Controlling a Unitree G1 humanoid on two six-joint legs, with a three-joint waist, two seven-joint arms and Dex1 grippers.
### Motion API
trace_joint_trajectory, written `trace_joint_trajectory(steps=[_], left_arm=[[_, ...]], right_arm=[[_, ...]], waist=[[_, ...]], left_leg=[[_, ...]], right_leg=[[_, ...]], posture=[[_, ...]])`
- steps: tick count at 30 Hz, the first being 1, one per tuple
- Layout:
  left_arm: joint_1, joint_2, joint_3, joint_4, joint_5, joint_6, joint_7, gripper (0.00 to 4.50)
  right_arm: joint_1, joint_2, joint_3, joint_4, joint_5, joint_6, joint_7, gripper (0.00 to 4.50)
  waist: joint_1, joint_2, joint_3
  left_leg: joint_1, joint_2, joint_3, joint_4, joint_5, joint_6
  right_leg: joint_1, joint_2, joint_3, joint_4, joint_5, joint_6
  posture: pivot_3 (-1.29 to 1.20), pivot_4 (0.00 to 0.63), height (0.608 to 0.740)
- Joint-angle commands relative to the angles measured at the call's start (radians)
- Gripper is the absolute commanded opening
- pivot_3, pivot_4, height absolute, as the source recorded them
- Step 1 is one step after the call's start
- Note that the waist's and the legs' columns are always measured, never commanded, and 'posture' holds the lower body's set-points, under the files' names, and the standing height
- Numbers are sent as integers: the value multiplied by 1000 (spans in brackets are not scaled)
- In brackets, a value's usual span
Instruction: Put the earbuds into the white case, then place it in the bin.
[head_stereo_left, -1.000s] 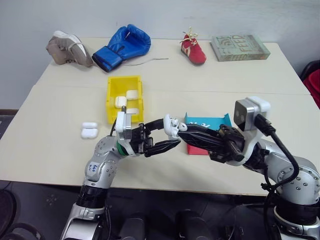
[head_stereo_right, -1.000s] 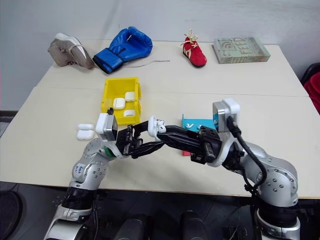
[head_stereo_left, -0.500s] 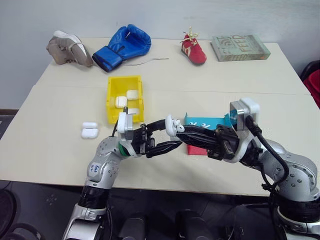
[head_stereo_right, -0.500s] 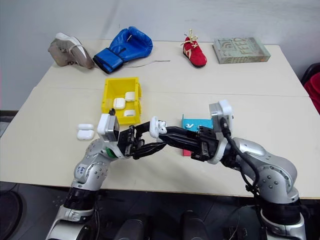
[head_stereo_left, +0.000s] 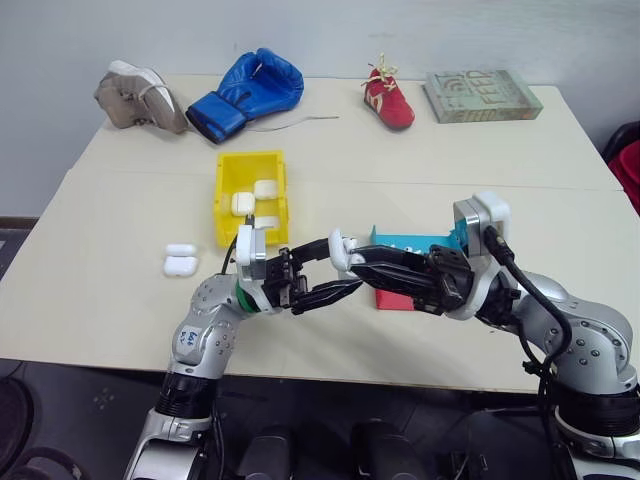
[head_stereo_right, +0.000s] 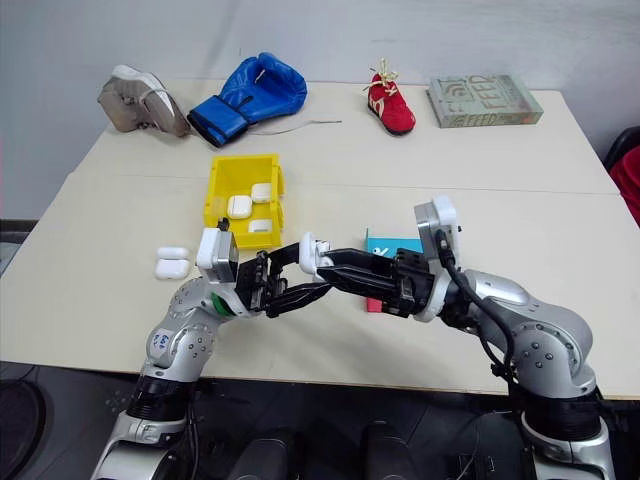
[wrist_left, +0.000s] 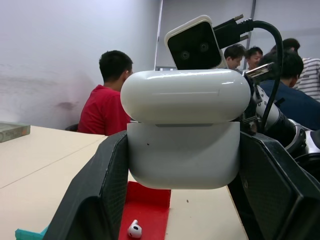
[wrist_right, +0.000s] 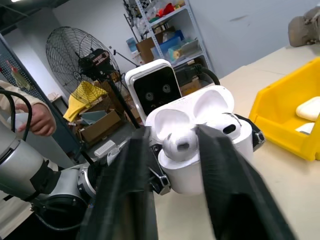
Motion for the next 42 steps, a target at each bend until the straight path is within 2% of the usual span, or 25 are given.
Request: trace_joint_trajectory(steps=[1, 3, 6, 9, 11, 13, 17, 21, 27, 31, 36, 40, 42], left_arm=[[-20, -25, -1, -49, -24, -32, -10, 2798], [-17, -23, 4, -45, -23, -32, -13, 2798], [4, 9, 23, -33, -19, -24, -25, 2798], [25, 68, 37, -6, 9, -16, -36, 2798], [30, 111, 31, 12, 46, -17, -35, 2798], [23, 148, 1, 24, 107, -22, -26, 2798], [-20, 207, -102, 47, 266, -61, -37, 2798], [-79, 204, -198, 61, 384, -68, -8, 2798], [-115, 168, -256, 7, 412, -12, 27, 2798], [-121, 159, -269, -15, 414, 1, 32, 2798], [-125, 127, -221, -46, 336, 80, 66, 2798], [-104, 168, -203, -58, 338, 63, 36, 2798], [-80, 175, -169, -80, 281, 81, 26, 2798]], right_arm=[[-1, -30, 9, -21, -10, 4, 27, 2745], [7, -57, -24, -35, 42, 18, 48, 3401], [59, -157, -123, -51, 163, 68, 82, 4423], [155, -263, -261, -41, 265, 109, 71, 4471], [246, -314, -344, -45, 238, 108, 84, 4471], [344, -350, -384, -65, 128, 67, 125, 4471], [437, -390, -291, -95, -231, -162, 195, 3582], [324, -306, -171, -147, -321, -245, 116, 2102], [162, -212, 13, -202, -384, -234, 33, 99], [74, -152, 131, -196, -438, -219, 0, 36], [78, -184, 179, -176, -520, -226, 24, 36], [198, -271, 88, -164, -527, -274, 126, 36], [288, -269, -20, -164, -464, -299, 161, 36]], waist=[[0, 0, 0], [0, 0, 0], [6, -1, 0], [9, -1, 1], [14, -1, 1], [19, -1, 1], [23, -2, 1], [17, -2, 1], [19, -2, 1], [20, -2, 1], [25, -2, 1], [26, -2, 1], [25, -2, 1]], left_leg=[[0, 0, 0, 0, 0, 0], [0, 0, 0, 0, 0, 0], [0, 0, 0, 0, 0, 0], [-1, 0, 0, 0, -1, 1], [-1, 0, 0, 0, -1, 1], [0, 0, 0, -1, -1, 2], [0, 0, 2, 0, -1, 3], [0, 0, 3, 0, 0, 3], [0, 1, 2, -1, 0, 1], [-1, 1, 1, 0, 0, 1], [-2, 0, 1, 0, 0, 2], [-2, 0, 0, 0, -1, 2], [-2, 0, 0, -1, -1, 2]], right_leg=[[0, 0, 0, 0, 0, 0], [0, 0, 0, 0, 0, 0], [0, 0, 0, 0, 0, 0], [1, 0, -1, -1, 0, 0], [1, 0, -1, -2, 0, 0], [2, 0, -1, -3, 0, 0], [2, 0, 1, -4, 0, 1], [1, 2, 3, -4, 1, 2], [0, 2, 2, -4, 1, 2], [0, 2, 2, -4, 1, 2], [0, 1, 2, -4, 1, 2], [0, 1, 1, -4, 1, 2], [0, 1, 1, -4, 1, 2]], posture=[[0, 150, 740], [0, 150, 740], [0, 150, 740], [0, 150, 740], [0, 150, 740], [0, 150, 740], [0, 150, 740], [0, 150, 740], [0, 150, 740], [0, 150, 740], [0, 150, 740], [0, 150, 740], [0, 150, 740]])
